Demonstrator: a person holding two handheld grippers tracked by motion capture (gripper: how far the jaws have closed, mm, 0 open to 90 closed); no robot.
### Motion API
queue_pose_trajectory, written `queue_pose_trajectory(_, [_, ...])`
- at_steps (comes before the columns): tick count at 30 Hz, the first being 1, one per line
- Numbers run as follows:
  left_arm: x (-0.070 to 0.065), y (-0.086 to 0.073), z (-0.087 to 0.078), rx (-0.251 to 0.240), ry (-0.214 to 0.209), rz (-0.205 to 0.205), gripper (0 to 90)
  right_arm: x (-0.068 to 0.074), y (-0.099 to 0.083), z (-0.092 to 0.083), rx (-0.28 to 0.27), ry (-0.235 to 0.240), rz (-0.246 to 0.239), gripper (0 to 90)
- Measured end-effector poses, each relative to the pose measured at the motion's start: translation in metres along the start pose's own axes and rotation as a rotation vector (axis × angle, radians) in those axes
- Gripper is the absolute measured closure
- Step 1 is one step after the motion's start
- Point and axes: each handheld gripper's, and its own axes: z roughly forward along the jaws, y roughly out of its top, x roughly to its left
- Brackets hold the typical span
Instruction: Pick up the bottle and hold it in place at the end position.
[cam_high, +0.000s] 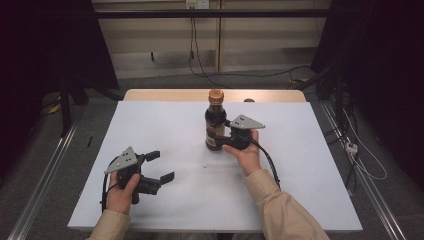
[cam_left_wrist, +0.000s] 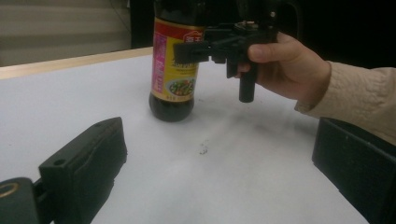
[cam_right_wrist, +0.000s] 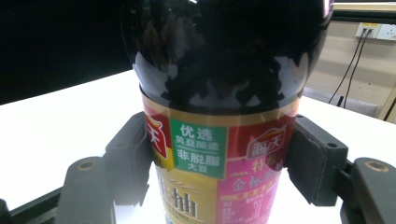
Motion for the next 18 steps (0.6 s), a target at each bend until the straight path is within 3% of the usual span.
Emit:
queue_pose_trajectory(6, [0.003, 0.015, 0.006, -0.015, 0.002, 0.013, 3.2, 0.007, 0.0, 0.003, -0.01, -0.053, 0.028, 29.2])
queue_pose_trajectory(15, [0.006, 0.023, 0.017, 0.021, 0.006, 0.007, 3.5, 0.01, 0.001, 0.008, -0.015, -0.083, 0.062, 27.8])
queue_pose_trajectory(18, [0.007, 0.026, 0.021, 0.013, -0.002, 0.001, 3.6, 0.012, 0.001, 0.007, -0.005, -0.092, 0.025, 29.8])
